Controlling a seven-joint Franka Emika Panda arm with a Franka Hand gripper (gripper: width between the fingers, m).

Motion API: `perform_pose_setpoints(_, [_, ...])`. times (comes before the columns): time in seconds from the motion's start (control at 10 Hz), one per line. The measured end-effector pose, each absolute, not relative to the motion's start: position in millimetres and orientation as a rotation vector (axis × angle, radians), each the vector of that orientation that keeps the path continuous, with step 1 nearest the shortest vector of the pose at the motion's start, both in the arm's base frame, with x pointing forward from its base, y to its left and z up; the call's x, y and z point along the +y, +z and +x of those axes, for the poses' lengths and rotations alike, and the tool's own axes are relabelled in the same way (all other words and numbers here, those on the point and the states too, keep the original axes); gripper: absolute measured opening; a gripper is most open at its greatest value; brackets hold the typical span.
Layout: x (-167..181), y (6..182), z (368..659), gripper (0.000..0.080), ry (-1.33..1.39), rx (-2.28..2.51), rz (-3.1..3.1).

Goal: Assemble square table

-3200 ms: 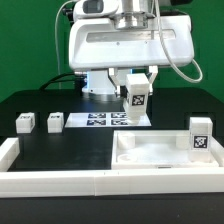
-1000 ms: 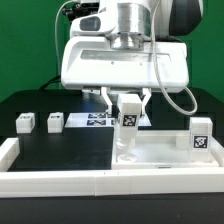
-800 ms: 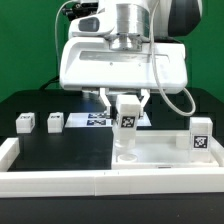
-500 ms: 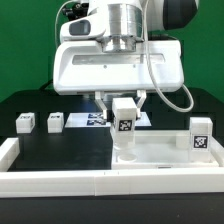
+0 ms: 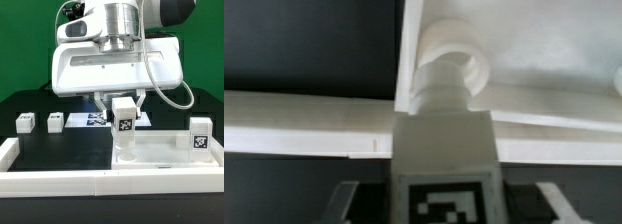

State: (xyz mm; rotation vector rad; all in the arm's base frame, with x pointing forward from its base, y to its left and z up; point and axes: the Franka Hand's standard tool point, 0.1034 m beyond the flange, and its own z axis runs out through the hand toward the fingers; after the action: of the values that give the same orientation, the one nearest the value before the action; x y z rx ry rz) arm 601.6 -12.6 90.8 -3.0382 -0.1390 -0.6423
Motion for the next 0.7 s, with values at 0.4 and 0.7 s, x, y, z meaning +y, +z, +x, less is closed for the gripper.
perform_pose_setpoints(0.4, [-3.8,87.4,603.5,0.0288,-0.650,-0.151,-3.030])
perform_pose_setpoints(0.7, [-3.5,81.5,607.1,0.0288,-0.649,-0.149,-3.028])
